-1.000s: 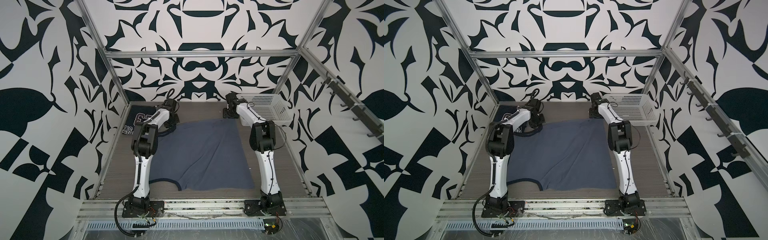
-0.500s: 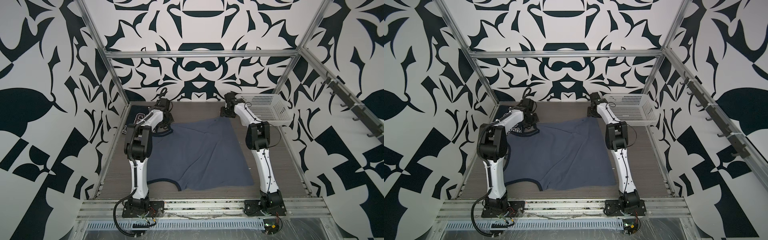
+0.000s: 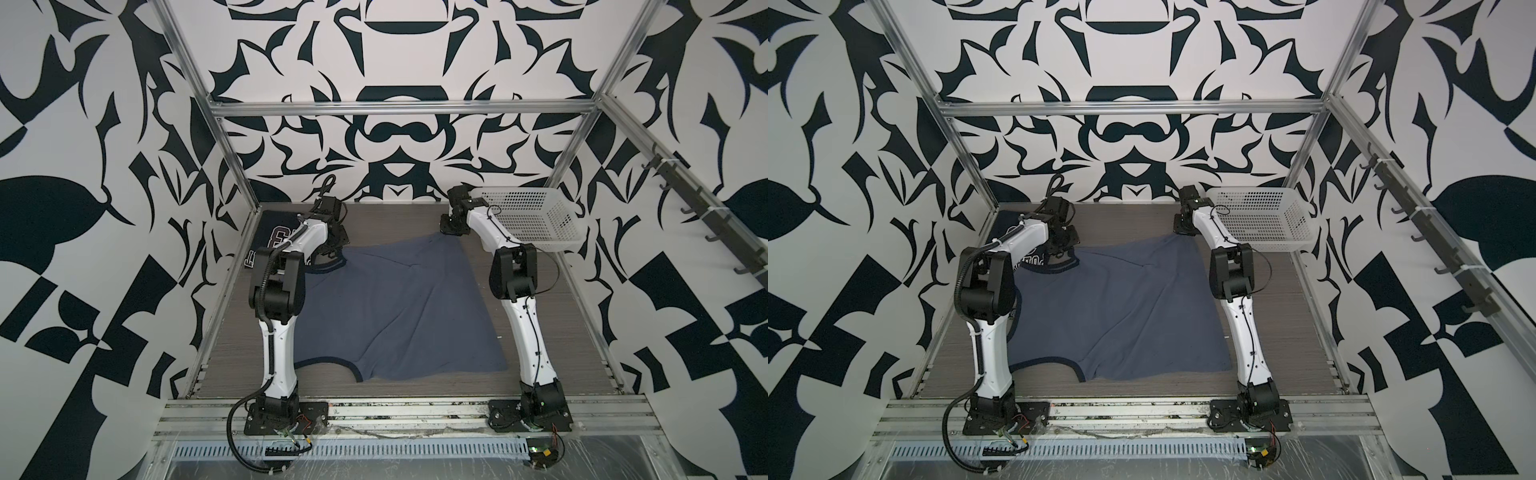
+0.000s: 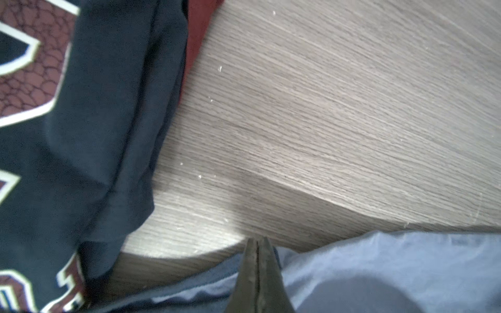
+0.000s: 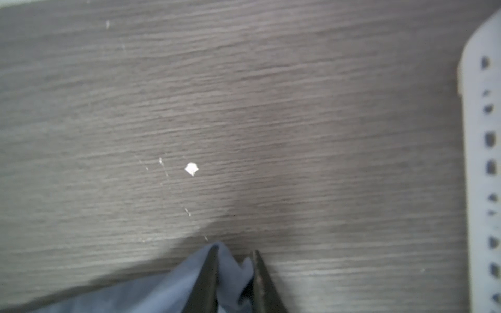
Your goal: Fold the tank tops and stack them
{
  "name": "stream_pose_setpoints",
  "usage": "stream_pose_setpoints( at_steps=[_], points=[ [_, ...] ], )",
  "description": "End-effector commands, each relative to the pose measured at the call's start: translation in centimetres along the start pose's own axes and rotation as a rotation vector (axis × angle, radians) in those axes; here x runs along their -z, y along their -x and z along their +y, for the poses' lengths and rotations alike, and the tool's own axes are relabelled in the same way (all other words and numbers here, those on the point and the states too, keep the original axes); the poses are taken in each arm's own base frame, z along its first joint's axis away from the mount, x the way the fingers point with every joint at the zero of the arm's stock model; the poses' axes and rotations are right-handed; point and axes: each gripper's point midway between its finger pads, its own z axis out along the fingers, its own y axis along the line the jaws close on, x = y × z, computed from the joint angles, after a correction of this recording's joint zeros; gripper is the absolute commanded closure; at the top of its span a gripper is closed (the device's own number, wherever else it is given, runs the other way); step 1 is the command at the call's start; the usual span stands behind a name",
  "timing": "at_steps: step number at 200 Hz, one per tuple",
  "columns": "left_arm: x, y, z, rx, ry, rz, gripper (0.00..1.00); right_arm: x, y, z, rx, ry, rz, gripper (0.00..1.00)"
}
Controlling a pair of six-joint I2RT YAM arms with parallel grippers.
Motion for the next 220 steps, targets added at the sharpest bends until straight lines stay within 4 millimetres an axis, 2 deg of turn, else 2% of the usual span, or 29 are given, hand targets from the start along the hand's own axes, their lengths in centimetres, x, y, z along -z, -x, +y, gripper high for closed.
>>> stream_pose_setpoints(
  at_steps=[1, 13, 16, 20, 47, 86, 122, 160, 179, 206, 220],
  points=[
    [1.7, 1.0, -0.3, 0.010, -0.018, -0.046, 1.00, 4.3, 2.7, -0.5, 0.023, -0.035, -0.085, 0.94],
    [2.4, 1.7, -0.6, 0.010, -0.031, -0.068, 1.00, 6.3, 3.3, -0.9, 0.034, -0.058, -0.117, 0.99],
    [2.6, 1.7, -0.6, 0.010, -0.034, -0.071, 1.00, 6.0, 3.0, -1.1, 0.037, -0.066, -0.115, 1.00],
    [2.9, 1.9, -0.7, 0.010, -0.038, -0.078, 1.00, 7.5, 3.6, -1.1, 0.040, -0.065, -0.144, 1.00],
    [4.2, 2.4, -1.6, -0.008, -0.065, -0.102, 1.00, 11.2, 3.8, -1.9, 0.043, -0.072, -0.221, 1.00],
    [5.4, 1.2, -2.8, -0.064, -0.077, -0.110, 1.00, 12.4, 1.8, -3.0, 0.016, -0.059, -0.227, 1.00],
    [8.0, 0.0, -3.3, -0.092, -0.095, -0.162, 1.00, 14.2, -0.2, -3.5, -0.003, -0.026, -0.243, 1.00],
    [9.9, -3.2, -3.6, -0.117, -0.104, -0.175, 1.00, 16.2, -2.8, -4.3, -0.055, 0.018, -0.266, 1.00],
    [10.3, -5.1, -2.9, -0.114, -0.085, -0.168, 1.00, 17.1, -4.5, -4.4, -0.085, 0.049, -0.272, 1.00],
    [10.6, -8.1, -2.0, -0.097, -0.085, -0.149, 1.00, 16.9, -8.0, -4.7, -0.123, 0.084, -0.240, 1.00],
    [10.7, -9.6, -1.5, -0.086, -0.084, -0.142, 1.00, 16.6, -10.0, -5.6, -0.147, 0.063, -0.221, 1.00]
  ],
)
